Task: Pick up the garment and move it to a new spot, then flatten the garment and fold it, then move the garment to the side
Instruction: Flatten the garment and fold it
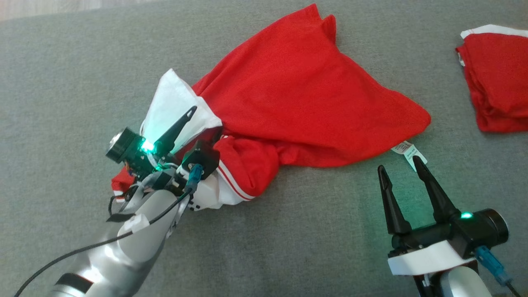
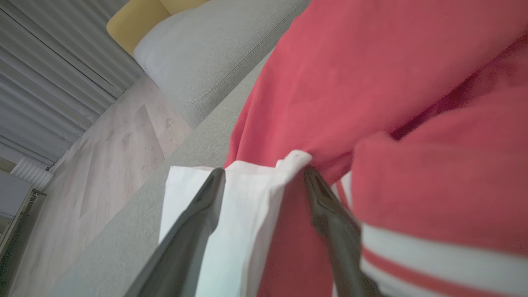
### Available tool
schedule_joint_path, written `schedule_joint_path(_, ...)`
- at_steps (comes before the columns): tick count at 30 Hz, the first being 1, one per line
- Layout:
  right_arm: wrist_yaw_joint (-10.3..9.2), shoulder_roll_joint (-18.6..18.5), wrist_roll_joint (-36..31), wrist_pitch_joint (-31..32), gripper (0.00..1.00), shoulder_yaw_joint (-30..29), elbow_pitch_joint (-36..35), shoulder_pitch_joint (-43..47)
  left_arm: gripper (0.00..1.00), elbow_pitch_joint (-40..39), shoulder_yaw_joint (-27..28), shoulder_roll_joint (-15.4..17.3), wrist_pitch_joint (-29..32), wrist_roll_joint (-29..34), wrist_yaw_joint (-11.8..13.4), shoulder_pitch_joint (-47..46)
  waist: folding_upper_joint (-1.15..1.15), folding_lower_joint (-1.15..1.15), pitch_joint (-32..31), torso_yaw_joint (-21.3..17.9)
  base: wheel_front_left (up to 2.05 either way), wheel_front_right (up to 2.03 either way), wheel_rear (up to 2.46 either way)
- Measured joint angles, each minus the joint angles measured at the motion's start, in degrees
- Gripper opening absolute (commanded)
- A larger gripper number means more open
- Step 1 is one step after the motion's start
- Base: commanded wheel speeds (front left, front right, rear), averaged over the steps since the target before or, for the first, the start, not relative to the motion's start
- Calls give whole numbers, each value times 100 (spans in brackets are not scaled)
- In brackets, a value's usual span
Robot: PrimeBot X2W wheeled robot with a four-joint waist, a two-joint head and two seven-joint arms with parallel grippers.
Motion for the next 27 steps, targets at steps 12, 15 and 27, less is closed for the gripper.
schedule_joint_path(12,0,3,0,0,100,7,12,-46,100,66,-11,-47,87,-162,54,-37,0,-1,-67,-230,0,0,0)
schedule_joint_path(15,0,8,0,0,100,-26,9,-44,100,-211,-15,24,219,-166,68,77,0,-1,-69,-220,0,0,0)
schedule_joint_path(27,0,27,0,0,100,-45,9,-45,94,-1100,-59,390,713,-181,92,358,0,-1,-22,-154,0,0,0)
